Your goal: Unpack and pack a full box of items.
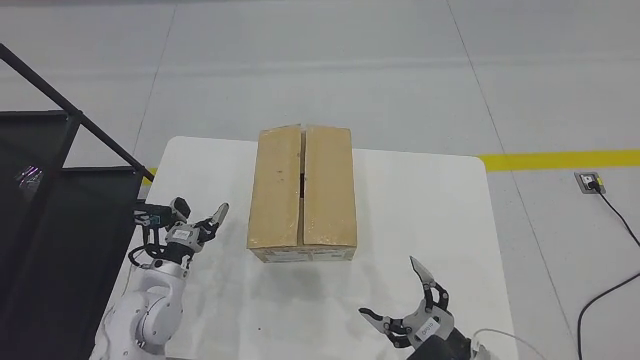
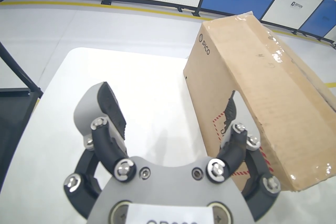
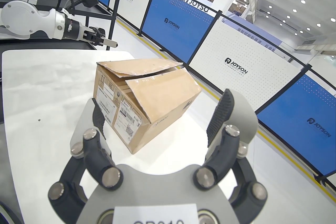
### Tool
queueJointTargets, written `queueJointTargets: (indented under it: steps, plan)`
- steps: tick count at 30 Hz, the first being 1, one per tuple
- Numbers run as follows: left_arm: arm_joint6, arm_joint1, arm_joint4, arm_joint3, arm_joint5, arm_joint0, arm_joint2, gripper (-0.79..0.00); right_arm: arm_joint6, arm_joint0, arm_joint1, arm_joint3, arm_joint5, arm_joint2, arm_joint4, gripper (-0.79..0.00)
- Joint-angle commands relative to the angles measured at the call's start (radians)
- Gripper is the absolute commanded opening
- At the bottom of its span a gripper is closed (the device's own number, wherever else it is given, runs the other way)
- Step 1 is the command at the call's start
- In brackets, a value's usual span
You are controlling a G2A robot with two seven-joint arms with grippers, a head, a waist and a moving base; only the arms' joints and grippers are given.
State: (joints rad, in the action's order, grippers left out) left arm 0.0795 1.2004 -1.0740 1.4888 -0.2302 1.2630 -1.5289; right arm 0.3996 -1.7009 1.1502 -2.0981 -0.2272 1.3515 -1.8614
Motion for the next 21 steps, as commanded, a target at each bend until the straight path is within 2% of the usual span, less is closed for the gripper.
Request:
queueJointTargets:
  steps: [1,9,21]
  plan:
    - [0.004,0.002,-0.025,-0.009,0.011,0.004,0.019,0.000,-0.002,0.001,0.001,-0.001,0.009,-0.005,0.002,0.000]
    - [0.007,0.011,-0.039,-0.065,0.025,-0.005,0.075,0.000,0.007,-0.009,0.000,0.004,0.021,-0.014,-0.006,0.000]
    - [0.019,0.017,-0.047,-0.066,-0.016,0.010,0.121,0.000,0.016,0.006,0.000,0.021,0.014,-0.038,-0.010,0.000]
